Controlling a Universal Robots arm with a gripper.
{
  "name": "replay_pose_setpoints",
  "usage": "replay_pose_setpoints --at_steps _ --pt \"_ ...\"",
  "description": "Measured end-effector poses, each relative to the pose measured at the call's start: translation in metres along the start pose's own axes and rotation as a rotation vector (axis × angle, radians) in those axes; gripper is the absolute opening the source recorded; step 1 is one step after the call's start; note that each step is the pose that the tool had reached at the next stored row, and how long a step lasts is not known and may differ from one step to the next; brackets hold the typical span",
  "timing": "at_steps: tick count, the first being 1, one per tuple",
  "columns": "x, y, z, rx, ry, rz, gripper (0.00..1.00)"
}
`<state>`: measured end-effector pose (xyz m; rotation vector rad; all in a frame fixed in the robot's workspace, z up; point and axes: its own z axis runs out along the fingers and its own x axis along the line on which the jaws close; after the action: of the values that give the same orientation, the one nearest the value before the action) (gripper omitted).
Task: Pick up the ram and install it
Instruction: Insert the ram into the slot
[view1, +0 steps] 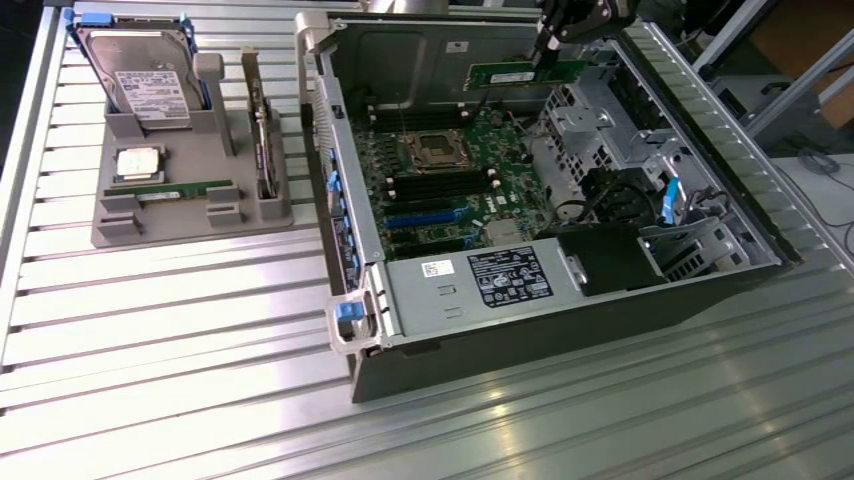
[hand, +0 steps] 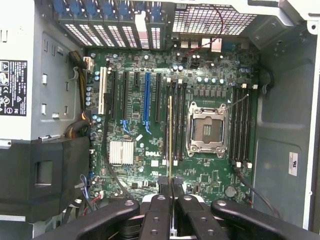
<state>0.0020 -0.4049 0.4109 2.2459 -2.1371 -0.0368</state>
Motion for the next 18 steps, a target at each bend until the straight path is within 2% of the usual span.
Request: replay_pose_setpoints --at_steps 18 --pt "0.0 -0.0007 0.0152 0.0 0.0 0.0 0.12"
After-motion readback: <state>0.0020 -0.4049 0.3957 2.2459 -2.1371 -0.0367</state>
